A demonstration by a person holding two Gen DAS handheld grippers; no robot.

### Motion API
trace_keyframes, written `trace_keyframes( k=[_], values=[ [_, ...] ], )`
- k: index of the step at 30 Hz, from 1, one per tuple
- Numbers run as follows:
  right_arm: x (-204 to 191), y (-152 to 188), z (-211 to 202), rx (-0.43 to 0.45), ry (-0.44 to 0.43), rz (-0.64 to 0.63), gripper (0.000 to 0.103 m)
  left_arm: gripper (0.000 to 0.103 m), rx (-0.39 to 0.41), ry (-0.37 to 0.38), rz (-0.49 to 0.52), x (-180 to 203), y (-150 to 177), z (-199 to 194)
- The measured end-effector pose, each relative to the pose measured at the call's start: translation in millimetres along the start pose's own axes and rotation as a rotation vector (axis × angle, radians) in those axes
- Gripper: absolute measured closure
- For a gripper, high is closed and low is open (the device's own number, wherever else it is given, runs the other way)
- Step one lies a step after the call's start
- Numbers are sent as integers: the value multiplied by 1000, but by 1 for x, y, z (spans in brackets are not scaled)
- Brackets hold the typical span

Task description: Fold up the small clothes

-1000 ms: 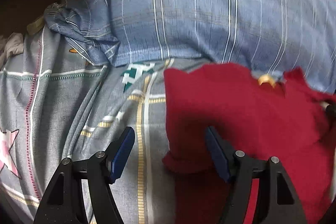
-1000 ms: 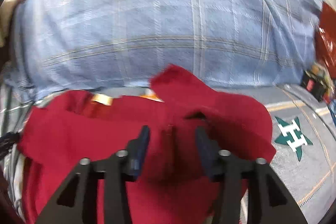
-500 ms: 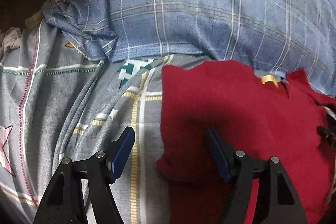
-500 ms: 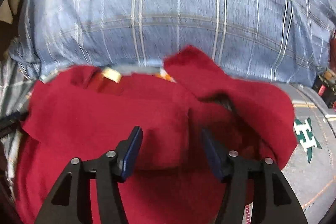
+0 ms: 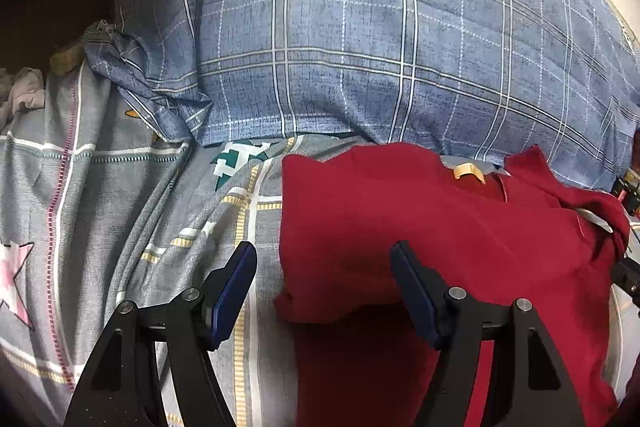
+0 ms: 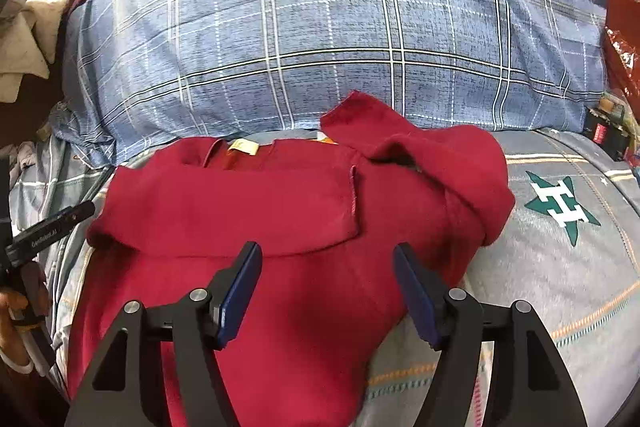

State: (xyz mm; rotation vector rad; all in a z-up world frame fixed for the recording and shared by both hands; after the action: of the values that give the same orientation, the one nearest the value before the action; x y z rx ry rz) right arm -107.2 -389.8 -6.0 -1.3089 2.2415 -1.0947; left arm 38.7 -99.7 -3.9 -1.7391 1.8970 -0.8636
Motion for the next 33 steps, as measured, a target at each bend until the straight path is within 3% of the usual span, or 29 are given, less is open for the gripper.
trace_keyframes(
  k=[11, 23, 30, 33],
  values=[
    [-6, 5, -10, 24, 28, -21, 32, 33, 7, -3, 6, 1, 1, -6],
    [76, -12, -26, 52, 222, 25, 30, 33, -22, -4, 6, 5, 0, 7],
    [61, -41, 14, -1, 224, -141, 28, 33, -47, -1, -5, 7, 0, 19],
    [54, -52, 46, -67, 296, -267, 28, 33, -48, 0, -4, 6, -2, 21]
  ],
)
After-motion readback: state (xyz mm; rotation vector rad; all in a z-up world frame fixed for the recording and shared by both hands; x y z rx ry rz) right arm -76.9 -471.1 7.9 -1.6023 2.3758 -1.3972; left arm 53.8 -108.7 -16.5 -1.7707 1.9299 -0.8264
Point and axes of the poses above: each gripper's, at about its wrist camera, not at the fingertips, and z roughly the way its jaws point, x to its right, y to its underside, the point moved 9 cm from there along z, roughly the way its jaws point, and after that the axes turned 4 degrees about -z, right-handed, at the moved point
